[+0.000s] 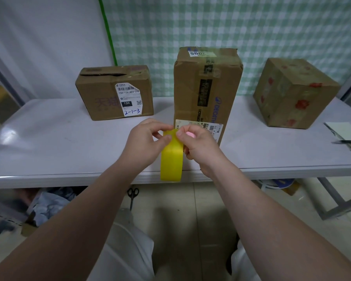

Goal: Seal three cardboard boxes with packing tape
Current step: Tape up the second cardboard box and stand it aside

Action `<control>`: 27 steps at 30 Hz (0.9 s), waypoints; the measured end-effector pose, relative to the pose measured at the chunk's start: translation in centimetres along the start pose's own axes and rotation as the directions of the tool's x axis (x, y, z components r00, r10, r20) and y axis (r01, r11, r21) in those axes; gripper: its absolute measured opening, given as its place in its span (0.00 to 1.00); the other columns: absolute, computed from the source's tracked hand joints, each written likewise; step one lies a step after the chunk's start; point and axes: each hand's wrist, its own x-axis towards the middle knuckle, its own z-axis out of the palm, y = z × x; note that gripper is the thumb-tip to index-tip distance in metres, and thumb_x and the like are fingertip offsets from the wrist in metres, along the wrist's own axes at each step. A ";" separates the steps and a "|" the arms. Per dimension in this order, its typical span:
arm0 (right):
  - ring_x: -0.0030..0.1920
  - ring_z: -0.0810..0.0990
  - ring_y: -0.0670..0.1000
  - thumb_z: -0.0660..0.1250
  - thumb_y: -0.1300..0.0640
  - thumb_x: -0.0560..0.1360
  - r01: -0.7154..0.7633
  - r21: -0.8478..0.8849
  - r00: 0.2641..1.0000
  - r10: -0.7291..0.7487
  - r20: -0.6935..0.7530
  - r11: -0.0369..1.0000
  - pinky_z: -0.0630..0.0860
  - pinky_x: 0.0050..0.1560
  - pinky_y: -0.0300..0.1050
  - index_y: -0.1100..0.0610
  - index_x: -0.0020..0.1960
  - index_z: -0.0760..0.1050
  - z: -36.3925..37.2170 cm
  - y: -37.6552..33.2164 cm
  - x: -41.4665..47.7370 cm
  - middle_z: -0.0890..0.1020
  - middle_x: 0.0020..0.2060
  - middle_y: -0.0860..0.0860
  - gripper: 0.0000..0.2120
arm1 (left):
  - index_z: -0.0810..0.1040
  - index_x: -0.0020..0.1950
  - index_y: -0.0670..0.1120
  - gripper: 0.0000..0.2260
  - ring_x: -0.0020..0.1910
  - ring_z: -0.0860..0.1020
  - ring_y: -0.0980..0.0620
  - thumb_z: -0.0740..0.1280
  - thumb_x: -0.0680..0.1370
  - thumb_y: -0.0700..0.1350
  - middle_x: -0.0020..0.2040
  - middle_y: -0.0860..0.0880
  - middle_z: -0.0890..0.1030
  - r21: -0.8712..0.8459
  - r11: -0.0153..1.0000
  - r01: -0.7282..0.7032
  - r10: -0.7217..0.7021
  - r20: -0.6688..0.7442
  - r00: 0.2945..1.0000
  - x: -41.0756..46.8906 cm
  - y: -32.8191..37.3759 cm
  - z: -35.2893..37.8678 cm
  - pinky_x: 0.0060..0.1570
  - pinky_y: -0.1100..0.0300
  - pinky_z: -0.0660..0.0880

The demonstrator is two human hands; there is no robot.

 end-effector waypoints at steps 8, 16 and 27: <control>0.46 0.75 0.51 0.66 0.62 0.76 0.366 -0.489 0.874 -0.473 -0.114 0.792 0.71 0.46 0.42 0.61 0.44 0.77 1.0 2.1 0.8 0.75 0.44 0.51 0.04 | 0.79 0.41 0.48 0.04 0.37 0.74 0.55 0.70 0.75 0.41 0.39 0.53 0.77 0.248 0.966 -0.076 0.071 0.027 0.997 0.5 0.3 -0.3 0.38 0.71 0.65; 0.41 0.75 0.54 0.61 0.58 0.78 0.426 -0.636 0.767 -0.630 -0.125 0.644 0.69 0.38 0.50 0.60 0.46 0.74 1.8 3.0 0.8 0.78 0.41 0.53 0.07 | 0.75 0.44 0.41 0.04 0.39 0.73 0.47 0.64 0.77 0.41 0.38 0.50 0.73 0.399 0.894 -0.206 0.254 -0.069 0.965 -0.7 -0.3 1.3 0.38 0.57 0.67; 0.43 0.77 0.51 0.67 0.60 0.76 0.357 -0.337 0.894 -0.424 -0.147 0.871 0.74 0.46 0.47 0.57 0.44 0.77 0.6 2.0 0.6 0.80 0.39 0.53 0.03 | 0.76 0.55 0.45 0.09 0.38 0.74 0.57 0.67 0.77 0.38 0.39 0.51 0.78 0.104 0.979 -0.175 0.191 -0.184 0.964 -1.1 -0.9 1.0 0.41 0.66 0.72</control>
